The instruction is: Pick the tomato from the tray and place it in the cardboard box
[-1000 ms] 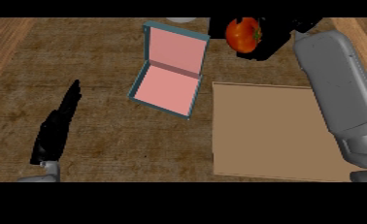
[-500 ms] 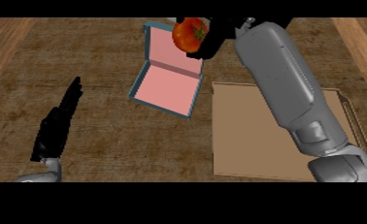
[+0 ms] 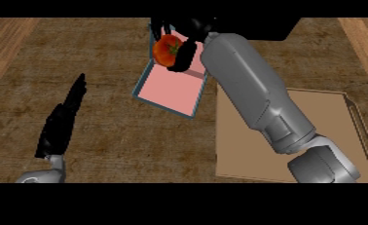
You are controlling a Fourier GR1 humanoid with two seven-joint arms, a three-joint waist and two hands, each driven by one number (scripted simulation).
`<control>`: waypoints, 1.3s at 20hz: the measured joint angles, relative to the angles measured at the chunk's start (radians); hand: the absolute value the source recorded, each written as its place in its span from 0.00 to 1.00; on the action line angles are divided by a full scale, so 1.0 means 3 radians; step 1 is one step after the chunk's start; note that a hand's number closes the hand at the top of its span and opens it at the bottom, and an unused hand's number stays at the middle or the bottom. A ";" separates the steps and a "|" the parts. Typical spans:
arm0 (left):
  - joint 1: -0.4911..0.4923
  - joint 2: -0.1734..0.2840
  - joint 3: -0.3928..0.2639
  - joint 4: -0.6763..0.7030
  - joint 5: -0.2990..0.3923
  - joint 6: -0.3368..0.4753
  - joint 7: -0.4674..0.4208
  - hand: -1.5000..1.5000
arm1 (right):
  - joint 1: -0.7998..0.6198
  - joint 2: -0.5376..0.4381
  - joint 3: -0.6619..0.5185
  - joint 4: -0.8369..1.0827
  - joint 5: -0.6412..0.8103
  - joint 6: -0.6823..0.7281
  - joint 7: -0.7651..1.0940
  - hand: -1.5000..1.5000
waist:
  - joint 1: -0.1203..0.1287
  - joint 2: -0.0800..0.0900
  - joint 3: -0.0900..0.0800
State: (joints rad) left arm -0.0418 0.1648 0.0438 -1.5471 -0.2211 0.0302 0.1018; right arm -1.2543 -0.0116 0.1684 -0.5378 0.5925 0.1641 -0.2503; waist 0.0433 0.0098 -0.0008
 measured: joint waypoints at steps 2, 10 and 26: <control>-0.0006 0.0000 -0.0018 0.0032 -0.0011 -0.0016 -0.0037 0.50 | 0.0033 0.0014 0.0126 0.0146 -0.0100 -0.0113 0.0048 0.00 | 0.0041 0.0007 -0.0001; -0.0047 -0.0032 -0.0078 0.0029 -0.0015 -0.0065 -0.0049 0.50 | 0.0054 0.0035 0.0424 0.0482 -0.0632 -0.0437 0.0054 0.00 | 0.0172 0.0037 0.0000; -0.0077 0.0008 0.0016 0.0092 0.0016 -0.0074 -0.0087 0.50 | -0.0130 -0.0187 -0.0741 0.0765 -0.1953 -0.0564 -0.0281 0.00 | 0.0084 0.0052 0.0003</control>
State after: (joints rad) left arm -0.0648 0.1673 0.0486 -1.5195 -0.2162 0.0081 0.0758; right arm -1.2934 -0.0676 -0.0537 -0.3082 0.0067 -0.0049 -0.3346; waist 0.0684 0.0254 0.0001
